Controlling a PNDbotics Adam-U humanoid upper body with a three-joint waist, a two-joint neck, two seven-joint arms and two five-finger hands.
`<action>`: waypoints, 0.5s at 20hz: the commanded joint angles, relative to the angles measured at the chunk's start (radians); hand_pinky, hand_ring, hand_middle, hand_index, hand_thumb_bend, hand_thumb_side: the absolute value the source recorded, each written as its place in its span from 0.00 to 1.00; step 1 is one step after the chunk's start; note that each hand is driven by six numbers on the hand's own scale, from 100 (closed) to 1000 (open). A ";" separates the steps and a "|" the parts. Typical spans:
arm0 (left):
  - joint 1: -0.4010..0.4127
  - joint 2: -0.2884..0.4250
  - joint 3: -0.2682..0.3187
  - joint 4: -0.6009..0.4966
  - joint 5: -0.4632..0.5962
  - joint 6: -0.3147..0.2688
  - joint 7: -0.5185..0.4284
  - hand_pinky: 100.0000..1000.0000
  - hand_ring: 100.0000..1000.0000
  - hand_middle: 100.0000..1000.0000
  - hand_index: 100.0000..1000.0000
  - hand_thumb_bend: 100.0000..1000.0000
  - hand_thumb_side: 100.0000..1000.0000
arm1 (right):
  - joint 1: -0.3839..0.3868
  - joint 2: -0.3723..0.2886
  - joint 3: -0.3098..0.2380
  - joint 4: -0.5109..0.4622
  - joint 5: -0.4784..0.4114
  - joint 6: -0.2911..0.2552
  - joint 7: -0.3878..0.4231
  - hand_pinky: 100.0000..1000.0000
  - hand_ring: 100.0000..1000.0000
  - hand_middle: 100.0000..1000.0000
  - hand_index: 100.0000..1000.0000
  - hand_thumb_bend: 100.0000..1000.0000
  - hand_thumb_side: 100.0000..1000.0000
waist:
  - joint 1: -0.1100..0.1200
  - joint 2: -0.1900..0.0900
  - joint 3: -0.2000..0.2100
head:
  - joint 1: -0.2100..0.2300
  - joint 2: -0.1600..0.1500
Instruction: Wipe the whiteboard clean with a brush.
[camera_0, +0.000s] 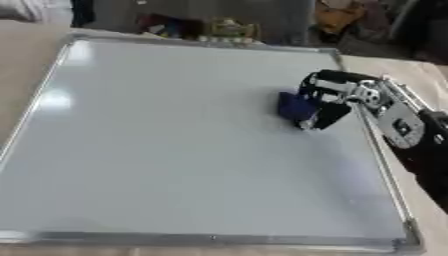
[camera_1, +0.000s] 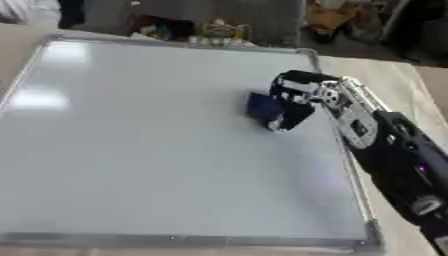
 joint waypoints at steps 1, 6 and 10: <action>-0.011 0.015 -0.001 -0.016 0.002 0.003 0.001 0.45 0.30 0.40 0.41 0.13 0.86 | -0.008 -0.020 -0.007 -0.012 -0.010 0.004 -0.009 0.67 0.82 0.63 0.03 0.24 0.16 | 0.003 -0.018 0.002 | 0.000 -0.016; -0.012 0.015 -0.001 -0.017 0.002 0.003 -0.002 0.45 0.30 0.40 0.41 0.13 0.86 | -0.008 -0.021 -0.006 -0.013 -0.012 0.006 -0.024 0.67 0.82 0.62 0.03 0.19 0.15 | 0.001 -0.016 0.003 | 0.002 -0.020; -0.012 0.016 -0.002 -0.017 0.002 0.004 -0.004 0.45 0.30 0.40 0.41 0.13 0.86 | -0.009 -0.022 -0.006 -0.014 -0.010 0.008 -0.040 0.66 0.81 0.61 0.02 0.10 0.16 | 0.000 -0.015 0.002 | 0.002 -0.021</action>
